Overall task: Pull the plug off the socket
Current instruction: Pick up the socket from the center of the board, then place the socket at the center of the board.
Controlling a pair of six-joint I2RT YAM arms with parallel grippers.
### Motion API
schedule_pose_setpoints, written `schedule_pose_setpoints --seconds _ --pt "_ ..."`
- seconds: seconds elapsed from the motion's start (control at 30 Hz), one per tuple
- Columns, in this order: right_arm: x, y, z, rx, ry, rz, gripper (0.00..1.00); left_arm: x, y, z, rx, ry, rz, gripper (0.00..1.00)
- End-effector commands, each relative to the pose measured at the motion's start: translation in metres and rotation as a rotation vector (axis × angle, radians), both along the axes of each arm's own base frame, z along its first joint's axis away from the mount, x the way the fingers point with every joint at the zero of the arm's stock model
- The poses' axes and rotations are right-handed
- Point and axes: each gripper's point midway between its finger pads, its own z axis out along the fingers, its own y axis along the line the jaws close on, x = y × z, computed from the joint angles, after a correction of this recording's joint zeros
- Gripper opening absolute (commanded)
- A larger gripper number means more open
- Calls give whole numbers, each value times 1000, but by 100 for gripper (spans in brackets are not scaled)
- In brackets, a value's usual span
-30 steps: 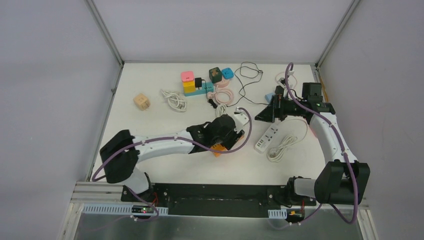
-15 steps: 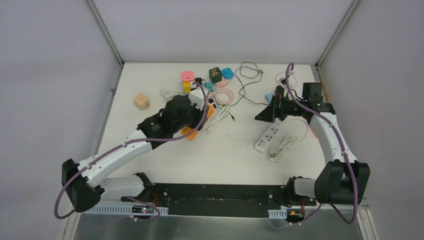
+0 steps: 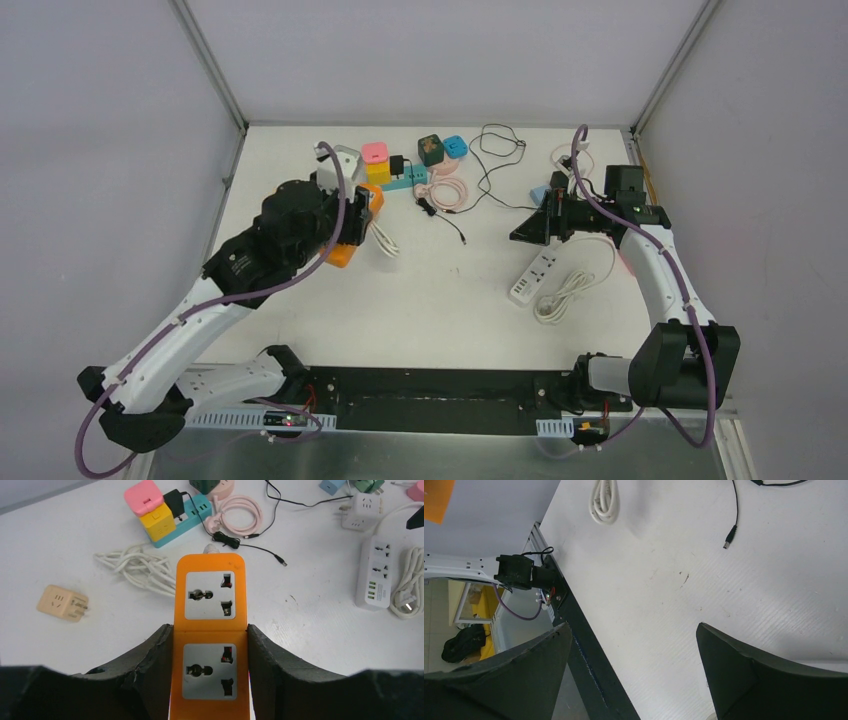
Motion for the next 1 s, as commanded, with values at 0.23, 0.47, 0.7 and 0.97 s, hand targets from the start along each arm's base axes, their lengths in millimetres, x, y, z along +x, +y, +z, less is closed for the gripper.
schedule_pose_setpoints --seconds 0.23,0.47,0.7,0.97 --pt "3 4 19 52 -67 21 100 6 52 61 -12 -96 172 0" --pt "3 3 18 46 -76 13 100 36 94 37 13 -7 295 0" --pt "4 4 17 43 -71 12 100 47 144 6 -37 77 415 0" --pt "5 3 15 39 -67 8 100 61 184 -29 -32 132 559 0"
